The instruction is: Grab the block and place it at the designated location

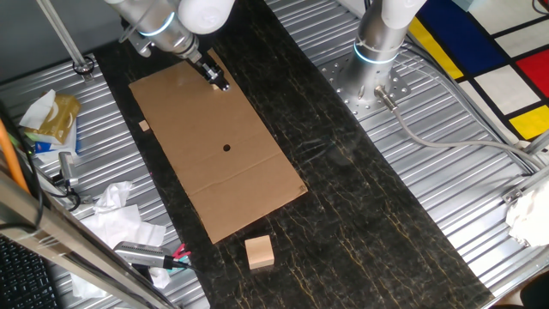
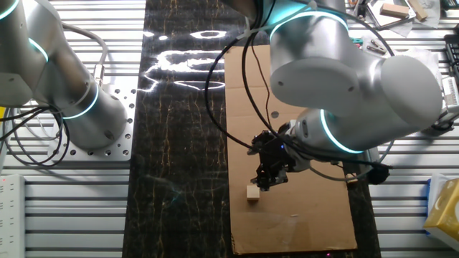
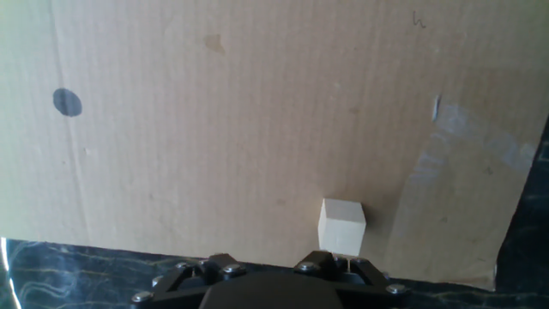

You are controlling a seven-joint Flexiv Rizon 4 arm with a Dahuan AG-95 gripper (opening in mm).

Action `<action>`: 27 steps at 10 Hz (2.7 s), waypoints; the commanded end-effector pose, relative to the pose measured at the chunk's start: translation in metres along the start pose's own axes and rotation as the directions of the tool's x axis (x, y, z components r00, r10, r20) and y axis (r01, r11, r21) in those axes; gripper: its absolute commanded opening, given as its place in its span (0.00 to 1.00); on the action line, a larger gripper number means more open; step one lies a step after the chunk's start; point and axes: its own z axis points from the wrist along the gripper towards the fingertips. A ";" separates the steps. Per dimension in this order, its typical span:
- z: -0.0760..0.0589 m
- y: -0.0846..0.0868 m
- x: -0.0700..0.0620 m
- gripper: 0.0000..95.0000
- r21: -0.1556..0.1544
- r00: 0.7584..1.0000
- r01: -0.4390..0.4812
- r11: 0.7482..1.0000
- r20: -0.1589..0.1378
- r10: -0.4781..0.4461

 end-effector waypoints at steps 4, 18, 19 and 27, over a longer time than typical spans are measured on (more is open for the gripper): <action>0.000 0.000 0.001 0.60 -0.004 0.999 -0.047 0.999 0.010 0.047; 0.001 0.003 -0.002 0.60 0.038 0.997 -0.077 0.996 0.029 0.076; 0.000 0.001 -0.001 0.60 0.049 0.995 -0.095 0.994 0.030 0.094; -0.010 -0.024 -0.002 0.60 0.041 0.994 -0.111 0.993 0.030 0.109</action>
